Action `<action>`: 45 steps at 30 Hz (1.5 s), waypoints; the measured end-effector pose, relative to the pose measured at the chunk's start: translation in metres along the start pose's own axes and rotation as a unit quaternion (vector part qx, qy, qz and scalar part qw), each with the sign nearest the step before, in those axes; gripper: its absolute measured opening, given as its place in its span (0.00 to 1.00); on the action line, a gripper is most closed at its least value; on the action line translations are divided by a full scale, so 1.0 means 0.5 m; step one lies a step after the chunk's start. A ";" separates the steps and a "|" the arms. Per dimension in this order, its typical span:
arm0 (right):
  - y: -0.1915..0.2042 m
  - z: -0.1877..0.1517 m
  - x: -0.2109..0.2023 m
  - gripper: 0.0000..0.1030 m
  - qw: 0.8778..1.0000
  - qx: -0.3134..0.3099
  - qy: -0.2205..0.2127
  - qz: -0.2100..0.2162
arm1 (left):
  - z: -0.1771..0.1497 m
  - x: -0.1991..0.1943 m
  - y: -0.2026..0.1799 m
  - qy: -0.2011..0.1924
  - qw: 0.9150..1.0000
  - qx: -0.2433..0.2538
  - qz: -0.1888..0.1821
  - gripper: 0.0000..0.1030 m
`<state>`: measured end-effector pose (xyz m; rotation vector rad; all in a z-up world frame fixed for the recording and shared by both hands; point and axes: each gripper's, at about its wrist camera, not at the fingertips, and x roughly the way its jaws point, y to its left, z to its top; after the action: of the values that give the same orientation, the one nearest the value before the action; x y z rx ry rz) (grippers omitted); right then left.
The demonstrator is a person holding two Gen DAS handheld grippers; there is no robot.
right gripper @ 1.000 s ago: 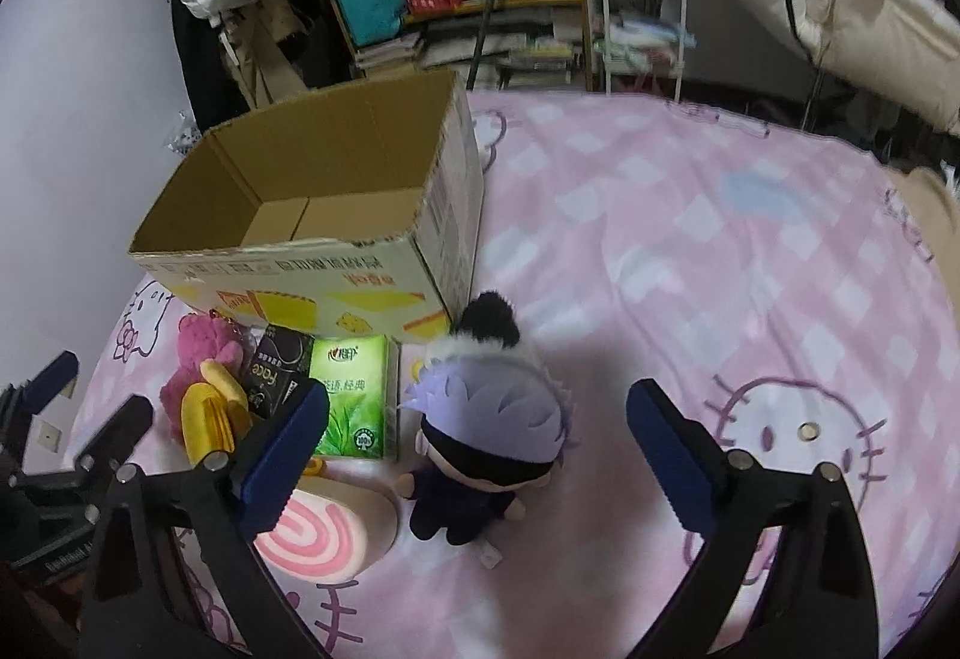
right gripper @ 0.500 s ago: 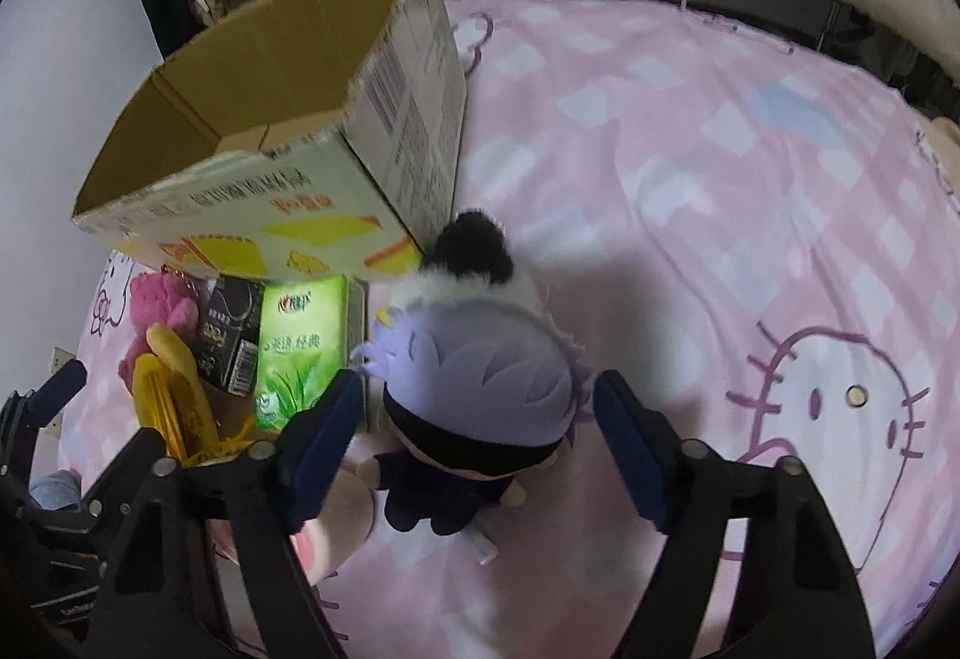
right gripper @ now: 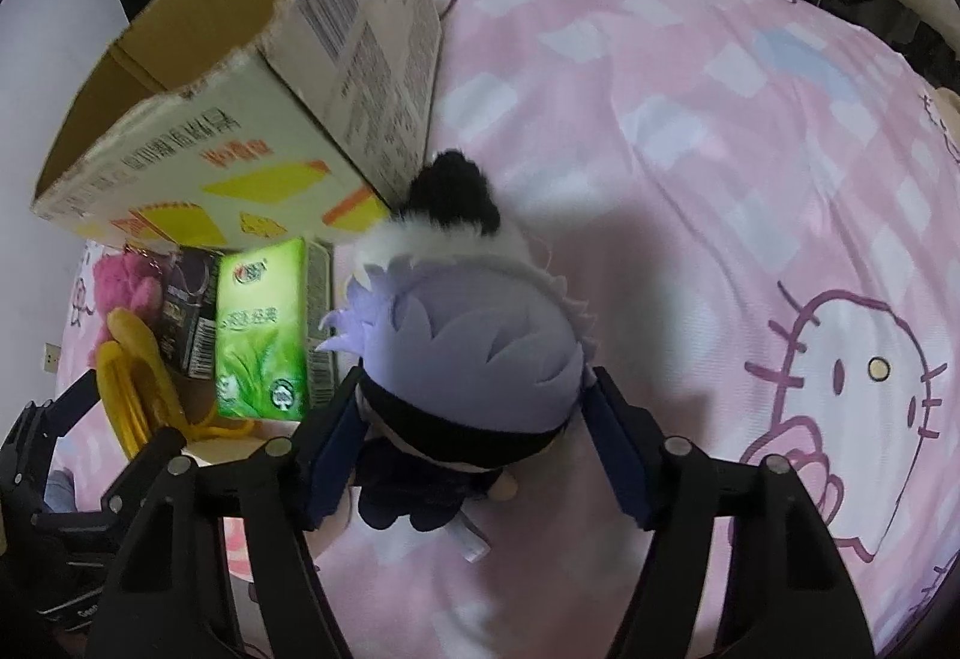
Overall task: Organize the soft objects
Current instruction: 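Grasp the yellow plush with the left tool while the right tool grasps the white-haired doll, then carry both plushes over the cardboard box and open both tools to drop them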
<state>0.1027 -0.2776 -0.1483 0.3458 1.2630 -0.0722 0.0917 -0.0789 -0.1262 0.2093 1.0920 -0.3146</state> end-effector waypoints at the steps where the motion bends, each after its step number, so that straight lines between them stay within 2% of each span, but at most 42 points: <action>1: 0.001 0.001 0.001 0.68 1.000 -0.001 -0.002 0.001 | -0.001 0.000 0.002 0.001 1.000 -0.004 -0.012 0.83; 2: 0.002 0.002 0.000 0.67 1.000 -0.002 -0.003 0.000 | -0.001 0.000 0.002 0.001 1.000 -0.006 -0.019 0.77; 6: 0.007 -0.004 -0.004 0.65 1.000 -0.008 -0.007 -0.003 | -0.006 -0.008 0.003 -0.007 1.000 -0.003 -0.021 0.70; 13: 0.025 -0.035 -0.045 0.64 0.999 -0.013 -0.030 -0.001 | -0.017 -0.038 -0.006 -0.034 0.999 0.005 0.001 0.70; 18: 0.033 -0.050 -0.085 0.64 0.998 -0.014 -0.059 0.016 | -0.020 -0.066 0.013 -0.056 0.998 -0.012 0.004 0.70; 24: 0.038 -0.072 -0.152 0.64 0.992 -0.030 -0.116 0.033 | -0.030 -0.114 0.022 -0.099 0.995 -0.023 0.023 0.70; 28: 0.051 -0.073 -0.198 0.64 0.981 -0.051 -0.179 0.048 | -0.038 -0.170 0.027 -0.155 0.987 -0.027 0.045 0.70; 34: 0.097 -0.089 -0.276 0.64 0.956 -0.092 -0.276 0.044 | -0.047 -0.261 0.042 -0.248 0.966 -0.028 0.069 0.70; 40: 0.113 -0.084 -0.347 0.64 0.941 -0.092 -0.324 0.045 | -0.036 -0.343 0.049 -0.311 0.947 -0.017 0.080 0.70; 45: 0.124 -0.054 -0.395 0.64 0.931 -0.096 -0.348 0.051 | -0.013 -0.387 0.056 -0.336 0.938 -0.014 0.084 0.70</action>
<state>0.0319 -0.2379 0.0443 0.1854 0.5388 0.0192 0.0140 -0.0222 0.0443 0.1501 0.3969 -0.1918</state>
